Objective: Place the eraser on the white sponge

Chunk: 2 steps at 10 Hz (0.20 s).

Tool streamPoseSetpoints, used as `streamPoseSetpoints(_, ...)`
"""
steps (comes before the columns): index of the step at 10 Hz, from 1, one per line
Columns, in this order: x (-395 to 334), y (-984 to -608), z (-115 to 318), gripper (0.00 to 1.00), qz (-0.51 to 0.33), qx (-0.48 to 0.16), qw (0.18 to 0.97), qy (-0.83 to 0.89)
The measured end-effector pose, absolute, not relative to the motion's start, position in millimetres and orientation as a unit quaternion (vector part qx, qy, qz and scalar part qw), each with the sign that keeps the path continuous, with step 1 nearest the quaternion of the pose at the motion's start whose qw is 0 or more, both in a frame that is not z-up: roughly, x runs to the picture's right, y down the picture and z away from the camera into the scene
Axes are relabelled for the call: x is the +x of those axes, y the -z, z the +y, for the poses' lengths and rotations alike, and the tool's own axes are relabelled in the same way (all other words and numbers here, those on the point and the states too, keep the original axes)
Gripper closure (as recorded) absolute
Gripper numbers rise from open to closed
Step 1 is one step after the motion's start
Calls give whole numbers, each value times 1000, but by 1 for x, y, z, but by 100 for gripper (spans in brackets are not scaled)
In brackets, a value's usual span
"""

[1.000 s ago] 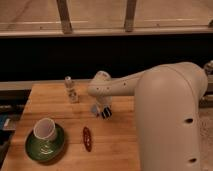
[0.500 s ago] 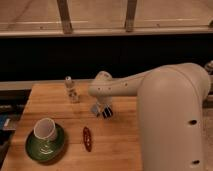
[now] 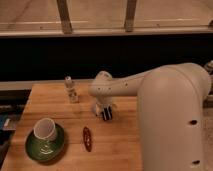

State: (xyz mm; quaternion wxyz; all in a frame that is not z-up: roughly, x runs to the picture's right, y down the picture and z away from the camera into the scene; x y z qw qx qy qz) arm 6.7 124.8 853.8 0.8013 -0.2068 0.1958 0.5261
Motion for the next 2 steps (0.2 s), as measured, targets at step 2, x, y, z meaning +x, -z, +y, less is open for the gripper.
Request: streamPoseSetpoints(2, 7, -854, 125, 35, 196, -207, 801, -526)
